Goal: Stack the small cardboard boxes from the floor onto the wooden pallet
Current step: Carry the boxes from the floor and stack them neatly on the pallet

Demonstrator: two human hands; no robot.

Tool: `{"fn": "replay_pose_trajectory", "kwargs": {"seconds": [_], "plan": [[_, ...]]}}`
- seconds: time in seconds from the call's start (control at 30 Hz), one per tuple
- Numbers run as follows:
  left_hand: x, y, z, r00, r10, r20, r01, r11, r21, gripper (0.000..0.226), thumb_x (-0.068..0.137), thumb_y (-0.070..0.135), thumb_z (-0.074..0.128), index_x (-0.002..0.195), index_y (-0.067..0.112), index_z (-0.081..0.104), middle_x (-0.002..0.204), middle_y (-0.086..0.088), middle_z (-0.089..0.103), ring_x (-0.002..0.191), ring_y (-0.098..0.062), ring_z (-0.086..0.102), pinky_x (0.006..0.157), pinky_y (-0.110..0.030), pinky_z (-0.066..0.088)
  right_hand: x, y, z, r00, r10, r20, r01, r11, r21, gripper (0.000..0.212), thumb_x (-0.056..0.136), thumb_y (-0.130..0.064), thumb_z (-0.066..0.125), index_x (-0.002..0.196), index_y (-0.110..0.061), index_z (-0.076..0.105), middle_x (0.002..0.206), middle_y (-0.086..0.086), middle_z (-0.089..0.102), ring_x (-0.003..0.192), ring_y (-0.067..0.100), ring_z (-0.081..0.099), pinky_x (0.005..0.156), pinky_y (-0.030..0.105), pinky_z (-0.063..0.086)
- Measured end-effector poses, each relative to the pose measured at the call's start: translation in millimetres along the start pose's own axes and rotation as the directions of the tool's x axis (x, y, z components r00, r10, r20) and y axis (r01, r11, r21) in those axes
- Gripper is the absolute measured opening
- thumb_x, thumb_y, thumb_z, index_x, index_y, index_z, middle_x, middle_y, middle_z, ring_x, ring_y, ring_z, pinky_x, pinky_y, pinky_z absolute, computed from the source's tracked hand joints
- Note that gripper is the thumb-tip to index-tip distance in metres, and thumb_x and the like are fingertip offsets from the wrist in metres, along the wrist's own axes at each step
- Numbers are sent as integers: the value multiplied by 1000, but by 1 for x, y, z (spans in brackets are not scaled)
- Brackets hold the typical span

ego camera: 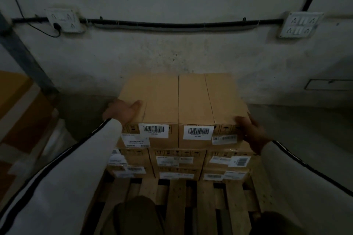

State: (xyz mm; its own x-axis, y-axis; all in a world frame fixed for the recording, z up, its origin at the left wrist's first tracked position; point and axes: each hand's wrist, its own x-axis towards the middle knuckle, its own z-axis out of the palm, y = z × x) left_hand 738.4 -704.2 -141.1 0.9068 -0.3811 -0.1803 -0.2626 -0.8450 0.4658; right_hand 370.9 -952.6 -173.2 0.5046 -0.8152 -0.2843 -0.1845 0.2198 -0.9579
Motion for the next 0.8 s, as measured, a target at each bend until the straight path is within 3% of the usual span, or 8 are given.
{"fn": "replay_pose_trajectory", "kwargs": {"seconds": [0.17, 0.33, 0.4, 0.47, 0.53, 0.6, 0.7, 0.8], "plan": [[4, -2, 4, 1000, 3, -27, -3, 1000, 6, 132, 55, 103, 32, 146, 7, 40, 143, -17, 52, 119, -39, 58, 99, -51, 49, 0, -1, 1, 1000, -16, 23, 16, 1000, 0, 50, 98, -33, 59, 146, -33, 44, 115, 2, 60, 101, 24, 59, 71, 38, 50], [-17, 11, 5, 998, 12, -62, -3, 989, 147, 107, 86, 84, 31, 157, 5, 16, 156, -21, 33, 136, -42, 42, 110, -52, 39, 3, 5, 5, 999, -38, -31, 39, 999, 25, 51, 97, -33, 61, 146, -28, 48, 126, 9, 61, 101, 26, 61, 71, 39, 51], [-27, 16, 5, 987, 150, -56, -129, 953, 274, 98, 91, 79, 22, 159, 9, 11, 164, -19, 17, 148, -39, 24, 120, -54, 22, 4, 3, 4, 997, -63, -43, 62, 998, -17, 49, 98, -32, 61, 145, -26, 49, 123, 8, 63, 99, 24, 62, 73, 39, 51], [-35, 21, 11, 929, 368, 34, -355, 866, 352, 90, 94, 77, 15, 161, 17, 7, 169, -11, 0, 155, -33, 2, 122, -54, 4, -2, -5, 6, 992, -122, -21, 119, 986, -118, 56, 95, -37, 64, 146, -27, 46, 124, 4, 62, 105, 23, 62, 77, 40, 52], [-46, 32, 21, 837, 528, 146, -541, 756, 368, 88, 92, 78, 11, 161, 24, 2, 169, -5, -9, 155, -28, -7, 123, -54, -3, -2, -9, 4, 980, -198, -9, 188, 947, -261, 74, 80, -54, 70, 146, -33, 45, 142, 6, 55, 123, 27, 58, 94, 52, 52], [-58, 48, 32, 772, 594, 225, -631, 677, 379, 91, 89, 82, 9, 161, 28, -1, 169, -2, -12, 155, -28, -10, 123, -56, -5, 1, -14, 6, 974, -224, 13, 214, 909, -358, 75, 79, -50, 71, 147, -31, 45, 153, 7, 45, 134, 31, 50, 110, 55, 43], [-73, 71, 48, 694, 656, 298, -716, 582, 387, 96, 84, 88, 9, 161, 32, -3, 168, 1, -14, 155, -27, -12, 123, -56, -5, 1, -27, 10, 968, -243, 67, 230, 737, -636, 58, 100, -35, 57, 154, -23, 38, 166, 8, 20, 150, 33, 24, 120, 48, 26], [-79, 77, 61, 615, 725, 309, -773, 478, 417, 87, 88, 84, 19, 160, 39, -3, 169, 3, -10, 155, -32, -9, 123, -58, -3, 0, -37, 22, 946, -275, 171, 246, 265, -932, 49, 106, -43, 37, 154, -33, 34, 169, 5, 11, 155, 30, 6, 123, 52, 10]]}}
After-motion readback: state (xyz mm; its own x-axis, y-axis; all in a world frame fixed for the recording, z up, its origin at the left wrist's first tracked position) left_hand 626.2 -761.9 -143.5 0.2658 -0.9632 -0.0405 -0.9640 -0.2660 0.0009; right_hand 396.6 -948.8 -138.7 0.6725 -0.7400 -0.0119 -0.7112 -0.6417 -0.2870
